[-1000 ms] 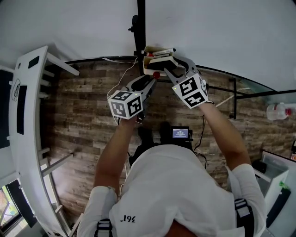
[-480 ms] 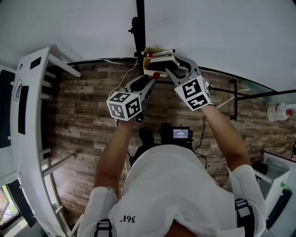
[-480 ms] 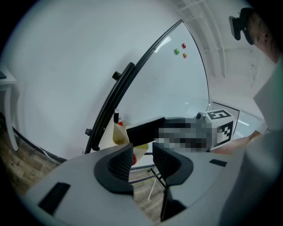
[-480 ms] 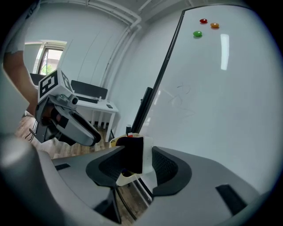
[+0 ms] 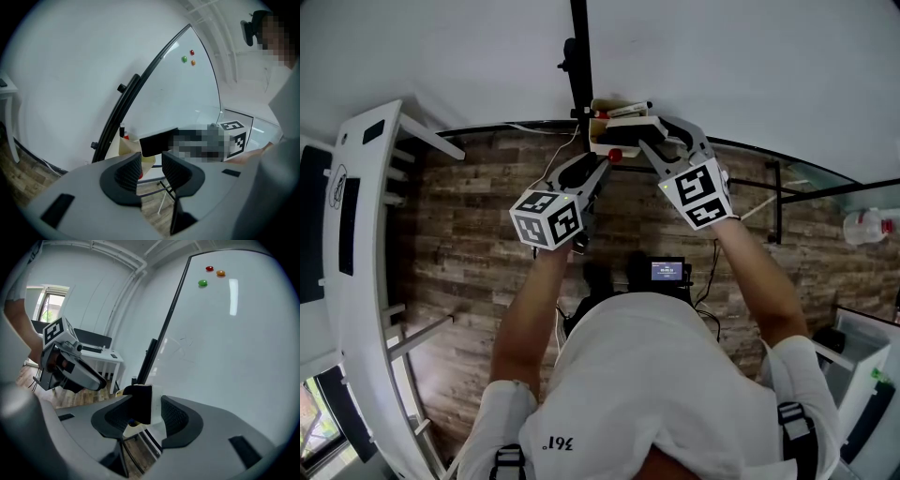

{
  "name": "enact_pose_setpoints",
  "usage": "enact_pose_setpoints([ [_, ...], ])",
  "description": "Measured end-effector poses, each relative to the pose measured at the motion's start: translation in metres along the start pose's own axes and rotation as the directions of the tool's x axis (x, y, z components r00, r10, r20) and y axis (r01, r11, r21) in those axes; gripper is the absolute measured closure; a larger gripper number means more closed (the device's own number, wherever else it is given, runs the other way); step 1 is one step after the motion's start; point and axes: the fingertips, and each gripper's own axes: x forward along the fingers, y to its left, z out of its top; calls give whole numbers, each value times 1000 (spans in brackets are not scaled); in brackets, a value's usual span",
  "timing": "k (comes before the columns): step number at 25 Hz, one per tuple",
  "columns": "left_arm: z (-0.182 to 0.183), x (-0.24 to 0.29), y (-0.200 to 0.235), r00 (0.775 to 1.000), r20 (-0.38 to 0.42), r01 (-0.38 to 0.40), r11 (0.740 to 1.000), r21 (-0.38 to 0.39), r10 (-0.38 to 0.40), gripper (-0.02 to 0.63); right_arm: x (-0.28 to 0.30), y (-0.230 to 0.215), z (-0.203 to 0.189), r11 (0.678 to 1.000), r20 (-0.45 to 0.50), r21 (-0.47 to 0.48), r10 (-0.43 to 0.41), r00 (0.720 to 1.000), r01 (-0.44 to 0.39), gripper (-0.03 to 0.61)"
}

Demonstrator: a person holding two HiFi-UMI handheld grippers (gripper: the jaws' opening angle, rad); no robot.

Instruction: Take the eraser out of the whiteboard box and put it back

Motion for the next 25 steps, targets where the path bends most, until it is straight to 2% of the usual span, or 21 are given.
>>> enact_pose_setpoints([
  [9, 12, -8, -8, 1000, 19, 7, 1000, 22, -7, 488, -18, -4, 8, 1000, 36, 21, -11, 999, 10, 376],
  [25, 49, -31, -45, 991, 121, 48, 998, 51, -54, 488, -63, -8, 39, 992, 156, 120, -51, 986, 32, 376],
])
